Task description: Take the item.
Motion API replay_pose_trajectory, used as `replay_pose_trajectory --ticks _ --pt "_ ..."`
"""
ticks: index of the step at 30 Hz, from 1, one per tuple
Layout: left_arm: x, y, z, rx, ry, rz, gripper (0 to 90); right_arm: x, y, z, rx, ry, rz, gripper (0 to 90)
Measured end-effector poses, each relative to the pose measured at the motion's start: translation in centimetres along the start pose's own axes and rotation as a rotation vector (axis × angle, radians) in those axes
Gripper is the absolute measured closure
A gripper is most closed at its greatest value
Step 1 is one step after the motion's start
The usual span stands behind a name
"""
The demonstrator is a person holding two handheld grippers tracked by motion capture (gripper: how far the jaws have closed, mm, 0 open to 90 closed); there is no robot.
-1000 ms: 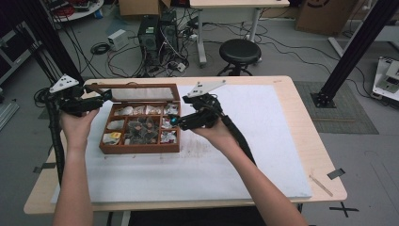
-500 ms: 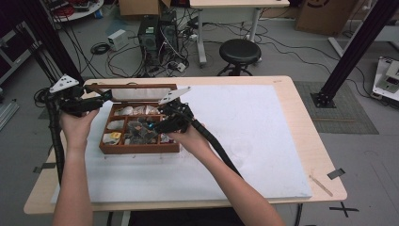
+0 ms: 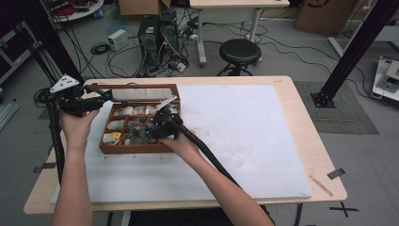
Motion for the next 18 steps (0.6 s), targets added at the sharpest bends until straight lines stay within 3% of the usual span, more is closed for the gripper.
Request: replay_pose_trajectory --ticks 10,18 --pt "0.0 0.0 0.0 -0.002 0.004 -0.004 28.5 0.7 1.8 0.6 -0.021 0.032 -0.071 65.1" --pt "0.0 -0.1 0.1 -0.005 0.006 -0.007 28.4 1.0 2.2 0.4 -0.039 0.021 -0.087 80.3"
Point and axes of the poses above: each handheld gripper's, and its own axes: y roughly forward along the jaws, x roughly out of its underside, z roughly to its right, the point moved 4 cm from there along y, roughly forward along the jaws, and after that the axes turned 14 degrees about -z, right-handed, at the moved point
